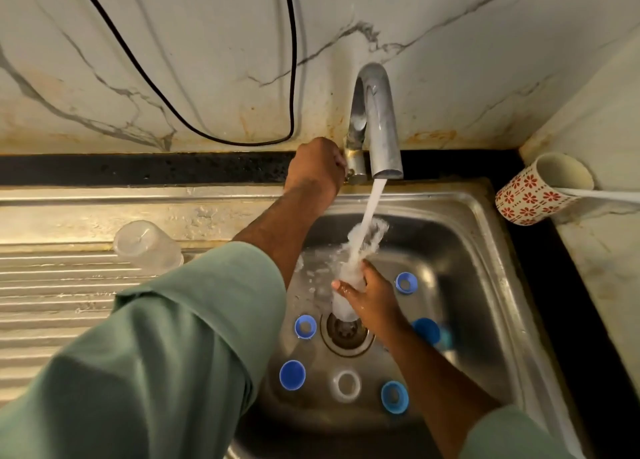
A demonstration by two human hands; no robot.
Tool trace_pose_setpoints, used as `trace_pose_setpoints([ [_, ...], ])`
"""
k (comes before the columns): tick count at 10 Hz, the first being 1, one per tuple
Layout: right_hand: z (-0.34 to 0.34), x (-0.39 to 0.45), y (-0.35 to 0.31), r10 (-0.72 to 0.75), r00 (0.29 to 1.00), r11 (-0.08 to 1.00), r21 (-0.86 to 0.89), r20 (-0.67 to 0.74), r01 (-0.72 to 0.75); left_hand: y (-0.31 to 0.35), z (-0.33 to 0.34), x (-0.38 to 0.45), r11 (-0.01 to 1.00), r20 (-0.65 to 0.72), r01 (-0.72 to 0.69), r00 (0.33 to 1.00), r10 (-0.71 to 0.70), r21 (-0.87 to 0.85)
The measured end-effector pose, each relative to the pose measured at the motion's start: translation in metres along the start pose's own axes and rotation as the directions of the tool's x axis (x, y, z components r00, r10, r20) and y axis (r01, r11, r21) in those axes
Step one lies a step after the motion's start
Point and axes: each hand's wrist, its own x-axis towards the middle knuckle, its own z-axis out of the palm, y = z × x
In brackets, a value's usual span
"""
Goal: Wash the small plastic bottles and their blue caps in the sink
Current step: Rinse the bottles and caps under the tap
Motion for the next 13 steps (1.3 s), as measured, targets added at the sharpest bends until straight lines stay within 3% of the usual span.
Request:
trace_pose_setpoints([
  [1, 0.000, 0.006, 0.001, 0.019, 1.000, 0.999, 0.050, -0.008, -0.018, 0.001, 0.001, -0.001, 1.000, -0.014, 0.016, 1.000, -0.016, 0.004],
  [2, -0.002, 0.012, -0.014, 0.316, 0.932, 0.866, 0.346, 0.178, -0.360, 0.001, 0.000, -0.002, 1.000, -0.005, 0.021, 1.000, -0.021, 0.008],
  [3, -0.003, 0.015, -0.034, 0.438, 0.784, 0.487, 0.617, 0.440, -0.618, 0.002, 0.000, -0.003, 0.999, -0.015, 0.032, 0.999, -0.032, -0.007],
  [4, 0.005, 0.029, -0.044, 0.485, 0.824, 0.372, 0.783, 0.294, -0.498, 0.001, 0.003, -0.003, 0.998, -0.032, 0.051, 0.998, -0.052, -0.026],
  [5, 0.008, 0.041, -0.057, 0.499, 0.818, 0.262, 0.850, 0.286, -0.457, 0.000, 0.005, -0.002, 0.998, -0.034, 0.056, 0.998, -0.057, -0.039],
  [6, 0.006, 0.043, -0.059, 0.426, 0.802, 0.281, 0.781, 0.419, -0.558, -0.001, 0.005, -0.001, 0.998, -0.027, 0.054, 0.998, -0.055, -0.035],
  [7, -0.004, 0.035, -0.052, 0.396, 0.778, 0.571, 0.533, 0.488, -0.625, -0.001, 0.005, 0.000, 0.997, -0.024, 0.054, 0.998, -0.056, -0.046],
  [8, -0.011, 0.037, -0.042, 0.307, 0.840, 0.942, -0.269, 0.448, -0.201, -0.001, 0.006, -0.001, 0.997, -0.040, 0.054, 0.998, -0.057, -0.062],
  [9, -0.005, 0.037, -0.027, -0.014, 0.870, 0.200, -0.851, 0.492, 0.485, -0.001, 0.006, -0.002, 0.997, -0.049, 0.057, 0.997, -0.060, -0.061],
  [10, 0.012, 0.036, -0.014, -0.153, 0.840, 0.037, -0.846, 0.521, 0.531, 0.000, 0.006, -0.003, 0.996, -0.039, 0.069, 0.997, -0.072, -0.063],
  [11, 0.020, 0.029, -0.009, -0.050, 0.995, 0.746, -0.659, 0.083, 0.092, 0.001, 0.007, -0.003, 0.997, -0.037, 0.070, 0.997, -0.071, -0.046],
  [12, 0.028, 0.016, -0.014, 0.366, 0.930, 0.844, 0.409, 0.035, -0.347, 0.001, 0.008, -0.003, 0.995, -0.026, 0.065, 0.997, -0.068, -0.075],
  [13, 0.024, 0.010, -0.009, 0.430, 0.883, 0.526, 0.742, 0.190, -0.416, -0.003, 0.012, -0.008, 0.910, -0.023, 0.170, 0.981, -0.193, -0.378],
])
